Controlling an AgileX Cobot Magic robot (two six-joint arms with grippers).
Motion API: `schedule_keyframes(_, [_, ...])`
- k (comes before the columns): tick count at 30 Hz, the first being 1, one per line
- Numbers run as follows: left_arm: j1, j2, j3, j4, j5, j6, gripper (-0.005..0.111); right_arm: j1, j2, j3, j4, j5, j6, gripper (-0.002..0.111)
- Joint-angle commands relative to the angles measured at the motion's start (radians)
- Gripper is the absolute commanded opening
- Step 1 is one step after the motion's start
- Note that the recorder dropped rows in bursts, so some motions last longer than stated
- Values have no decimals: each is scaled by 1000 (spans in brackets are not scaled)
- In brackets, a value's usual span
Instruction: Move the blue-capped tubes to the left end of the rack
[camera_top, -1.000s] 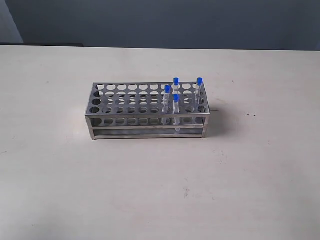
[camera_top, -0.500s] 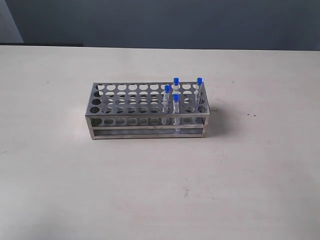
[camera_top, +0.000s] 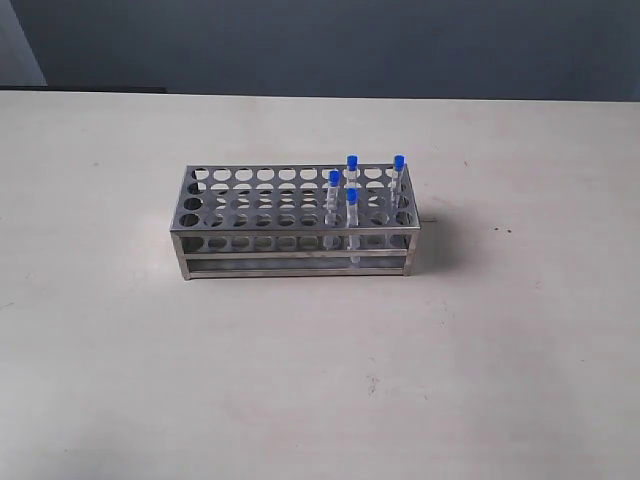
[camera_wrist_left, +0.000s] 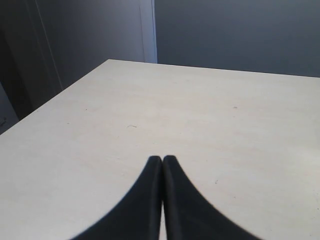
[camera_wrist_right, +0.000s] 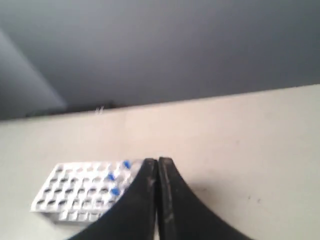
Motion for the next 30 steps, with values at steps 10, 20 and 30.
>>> schedule_keyframes(10, [-5, 3, 4, -5, -11, -2, 0, 427, 1009, -633, -334, 359, -110, -1])
schedule_keyframes(20, [-5, 3, 4, -5, -11, -2, 0, 560, 1149, -736, -472, 280, -72, 24])
schedule_keyframes(30, [-5, 3, 4, -5, -11, -2, 0, 558, 1237, -736, -607, 256, 59, 41])
